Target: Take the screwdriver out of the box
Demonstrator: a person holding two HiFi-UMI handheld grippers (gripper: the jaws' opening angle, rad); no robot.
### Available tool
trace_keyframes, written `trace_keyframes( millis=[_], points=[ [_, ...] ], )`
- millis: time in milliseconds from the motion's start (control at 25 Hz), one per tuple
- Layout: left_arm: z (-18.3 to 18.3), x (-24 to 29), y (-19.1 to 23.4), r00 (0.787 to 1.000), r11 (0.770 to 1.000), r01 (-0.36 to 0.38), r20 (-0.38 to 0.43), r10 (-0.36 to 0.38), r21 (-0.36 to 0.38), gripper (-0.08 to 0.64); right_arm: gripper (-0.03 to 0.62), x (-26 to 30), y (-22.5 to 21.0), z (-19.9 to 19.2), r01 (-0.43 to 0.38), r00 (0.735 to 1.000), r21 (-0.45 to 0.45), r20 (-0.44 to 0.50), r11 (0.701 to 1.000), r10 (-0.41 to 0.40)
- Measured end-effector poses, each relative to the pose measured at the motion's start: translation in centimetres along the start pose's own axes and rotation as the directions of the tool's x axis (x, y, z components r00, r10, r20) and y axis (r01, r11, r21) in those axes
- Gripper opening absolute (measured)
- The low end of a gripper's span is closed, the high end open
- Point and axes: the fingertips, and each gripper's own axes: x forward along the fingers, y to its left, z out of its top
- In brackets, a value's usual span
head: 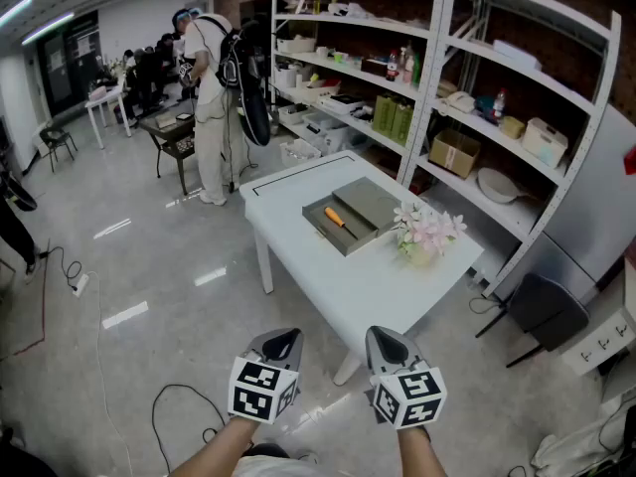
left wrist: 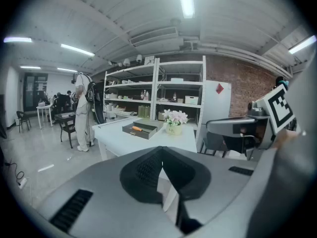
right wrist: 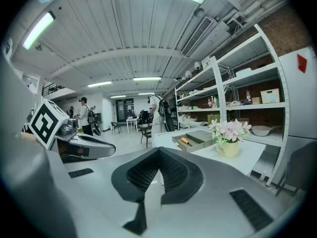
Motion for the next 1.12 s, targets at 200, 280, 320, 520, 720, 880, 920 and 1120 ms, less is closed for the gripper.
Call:
trace_keyframes(
  millis=[200, 280, 320, 520, 720, 880, 920, 1120],
  points=[
    [-0.1, -0.2, -0.2, 1.0, 1.0, -0.003, -0.003, 0.003, 0.009, 0.005, 0.006, 0.2, 0.3, 0.4, 0.005, 1.0, -0.01, 0.012, 1.0, -0.005],
    [-0.1, -0.3, 0.0, 1.0, 1.0, -0.004, -0.003, 0.004, 0.013, 0.005, 0.006, 0.5, 0.6, 0.6, 0.004, 1.0, -0.018, 0.018, 1.0, -0.004],
    [0.0, -0.2, 0.1, 1.0, 1.0, -0.005, -0.002, 0.005, 0.013, 0.005, 0.006, 0.7, 0.7, 0.6, 0.003, 1.0, -0.025, 0.018, 1.0, -0.003],
    [0.1, 0.8, 1.6, 1.0, 1.0, -0.013, 0.002, 0.013, 0.006, 0.005, 0.008, 2.6, 0.6, 0.6, -0.002, 1.0, -0.039, 0.017, 0.999, 0.003],
    [0.5, 2.6, 3.7, 1.0, 1.0, -0.005, -0.001, 0.005, 0.0, 0.005, 0.009, 5.2, 0.3, 0.9, -0.001, 1.0, -0.037, 0.011, 0.999, 0.002],
    [1.2, 4.4, 5.5, 1.0, 1.0, 0.011, -0.003, -0.011, -0.002, 0.005, 0.011, 7.6, -0.1, 1.4, 0.01, 1.0, -0.037, 0.008, 0.999, -0.01],
    [1.4, 4.9, 6.0, 1.0, 1.0, 0.015, -0.003, -0.015, -0.002, 0.005, 0.011, 8.4, -0.3, 1.4, 0.013, 1.0, -0.036, 0.006, 0.999, -0.013],
    [2.8, 7.4, 9.2, 0.999, 0.999, 0.036, -0.004, -0.036, -0.002, 0.005, 0.013, 12.2, -1.1, 2.4, 0.035, 0.999, -0.031, -0.007, 0.999, -0.035]
  ],
)
